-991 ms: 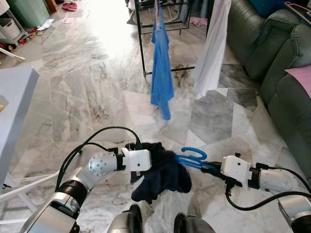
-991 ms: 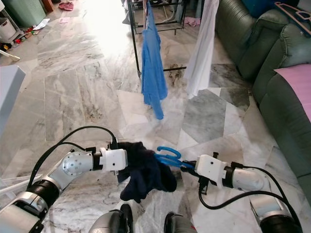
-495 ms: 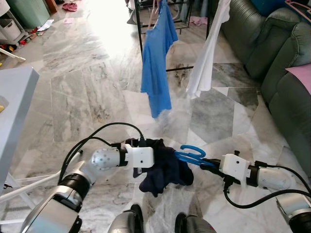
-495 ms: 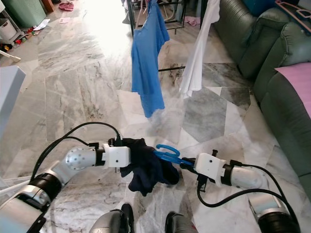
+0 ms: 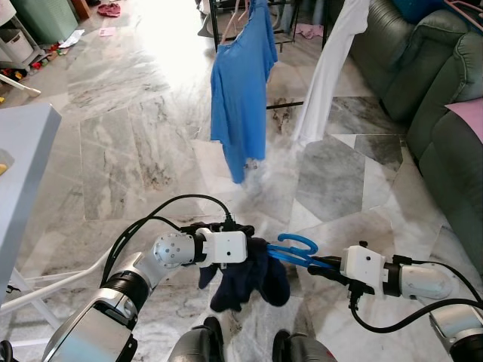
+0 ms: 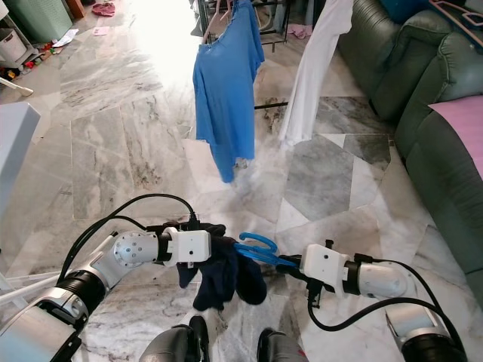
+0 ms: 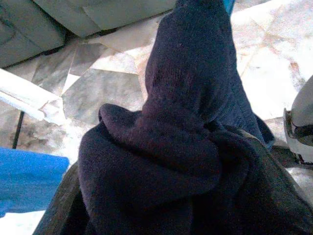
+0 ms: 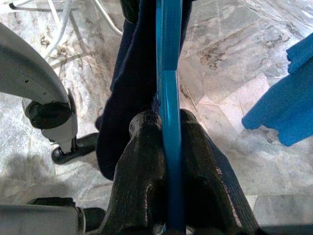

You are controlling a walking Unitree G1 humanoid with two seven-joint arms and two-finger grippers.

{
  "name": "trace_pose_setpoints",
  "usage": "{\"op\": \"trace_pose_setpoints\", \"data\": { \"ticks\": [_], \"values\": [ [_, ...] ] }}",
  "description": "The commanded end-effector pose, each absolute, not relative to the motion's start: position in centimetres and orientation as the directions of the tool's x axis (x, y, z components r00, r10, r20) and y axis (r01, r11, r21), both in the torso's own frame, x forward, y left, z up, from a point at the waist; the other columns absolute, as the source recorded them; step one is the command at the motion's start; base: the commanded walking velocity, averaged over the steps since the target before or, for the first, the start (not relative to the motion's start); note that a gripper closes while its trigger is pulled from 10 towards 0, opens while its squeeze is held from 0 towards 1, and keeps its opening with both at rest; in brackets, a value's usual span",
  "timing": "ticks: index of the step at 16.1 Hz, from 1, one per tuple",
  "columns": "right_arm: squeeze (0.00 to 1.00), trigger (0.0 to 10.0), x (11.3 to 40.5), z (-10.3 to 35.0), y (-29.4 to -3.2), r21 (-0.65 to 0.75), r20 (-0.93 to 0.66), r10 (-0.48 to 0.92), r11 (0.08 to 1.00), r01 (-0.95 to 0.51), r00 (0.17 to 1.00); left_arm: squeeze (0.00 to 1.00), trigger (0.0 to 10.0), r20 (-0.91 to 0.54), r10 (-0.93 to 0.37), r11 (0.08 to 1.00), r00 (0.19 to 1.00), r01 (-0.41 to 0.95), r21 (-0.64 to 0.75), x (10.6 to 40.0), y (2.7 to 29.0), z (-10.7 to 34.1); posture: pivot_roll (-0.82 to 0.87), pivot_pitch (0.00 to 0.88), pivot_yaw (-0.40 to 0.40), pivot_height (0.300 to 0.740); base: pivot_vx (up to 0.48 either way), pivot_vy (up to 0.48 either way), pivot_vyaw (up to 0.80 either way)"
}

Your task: Hang hanger

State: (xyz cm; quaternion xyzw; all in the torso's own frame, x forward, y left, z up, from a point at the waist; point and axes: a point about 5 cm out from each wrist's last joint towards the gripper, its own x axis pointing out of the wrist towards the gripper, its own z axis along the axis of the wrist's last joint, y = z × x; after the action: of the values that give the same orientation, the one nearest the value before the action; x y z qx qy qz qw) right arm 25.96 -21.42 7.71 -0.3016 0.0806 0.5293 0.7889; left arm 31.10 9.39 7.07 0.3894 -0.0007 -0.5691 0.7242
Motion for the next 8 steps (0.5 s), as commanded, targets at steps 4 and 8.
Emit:
{"op": "trace_pose_setpoints", "data": {
  "ticks": [4, 8],
  "values": [
    [0.0, 10.0, 26.2, 8.2, -21.6, -0.455, -0.444, 0.778, 0.231, -0.86, 0.444, 0.0, 0.0, -0.493, -0.806, 0.008, 0.327, 0.839, 0.544, 31.4, 10.5, 7.4, -0.13, 0.225, 0.094, 0.74, 0.0, 0.0, 0.0],
    [0.0, 10.0, 26.8, 8.4, -21.7, -0.502, -0.433, 0.76, 0.243, -0.83, 0.485, 0.0, 0.0, -0.528, -0.8, -0.031, 0.284, 0.86, 0.509, 31.4, 10.8, 7.4, -0.13, 0.224, 0.095, 0.74, 0.0, 0.0, 0.0]
  ]
}}
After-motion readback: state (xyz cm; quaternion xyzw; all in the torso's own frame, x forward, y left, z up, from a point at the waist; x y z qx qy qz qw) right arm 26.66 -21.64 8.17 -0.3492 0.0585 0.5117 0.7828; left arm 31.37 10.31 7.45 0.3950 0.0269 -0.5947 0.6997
